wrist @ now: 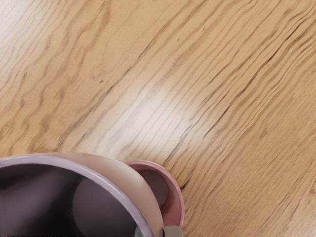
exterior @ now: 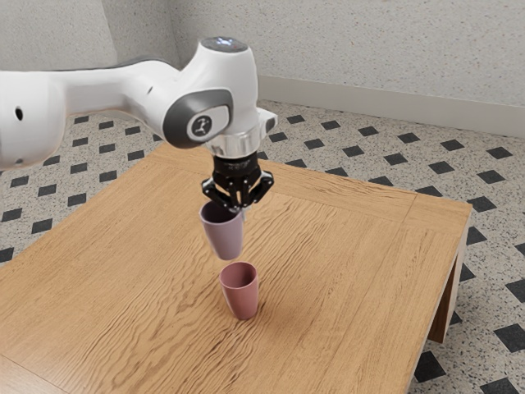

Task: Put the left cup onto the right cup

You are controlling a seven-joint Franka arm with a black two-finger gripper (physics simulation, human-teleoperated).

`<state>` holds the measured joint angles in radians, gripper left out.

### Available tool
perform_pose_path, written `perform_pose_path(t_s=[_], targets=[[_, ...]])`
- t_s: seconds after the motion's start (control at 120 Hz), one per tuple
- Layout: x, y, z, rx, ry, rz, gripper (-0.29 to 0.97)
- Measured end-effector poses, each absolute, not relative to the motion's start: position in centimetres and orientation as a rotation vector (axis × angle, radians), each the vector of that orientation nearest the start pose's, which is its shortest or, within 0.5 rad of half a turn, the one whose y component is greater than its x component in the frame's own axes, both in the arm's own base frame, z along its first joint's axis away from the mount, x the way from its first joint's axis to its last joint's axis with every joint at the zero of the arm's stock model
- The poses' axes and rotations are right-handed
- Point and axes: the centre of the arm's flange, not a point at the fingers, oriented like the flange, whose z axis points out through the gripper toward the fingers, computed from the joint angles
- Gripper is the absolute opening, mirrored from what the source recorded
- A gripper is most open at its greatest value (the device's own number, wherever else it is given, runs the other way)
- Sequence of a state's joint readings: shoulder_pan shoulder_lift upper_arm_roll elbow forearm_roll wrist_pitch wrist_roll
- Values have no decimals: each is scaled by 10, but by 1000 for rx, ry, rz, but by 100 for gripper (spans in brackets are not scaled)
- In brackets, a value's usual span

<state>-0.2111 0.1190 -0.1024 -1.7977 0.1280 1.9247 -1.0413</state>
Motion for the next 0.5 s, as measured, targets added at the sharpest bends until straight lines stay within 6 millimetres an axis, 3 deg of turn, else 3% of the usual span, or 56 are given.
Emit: perform_pose_path(t_s=[0.5], targets=[[574, -177, 453, -2839, -1167, -93, -11]])
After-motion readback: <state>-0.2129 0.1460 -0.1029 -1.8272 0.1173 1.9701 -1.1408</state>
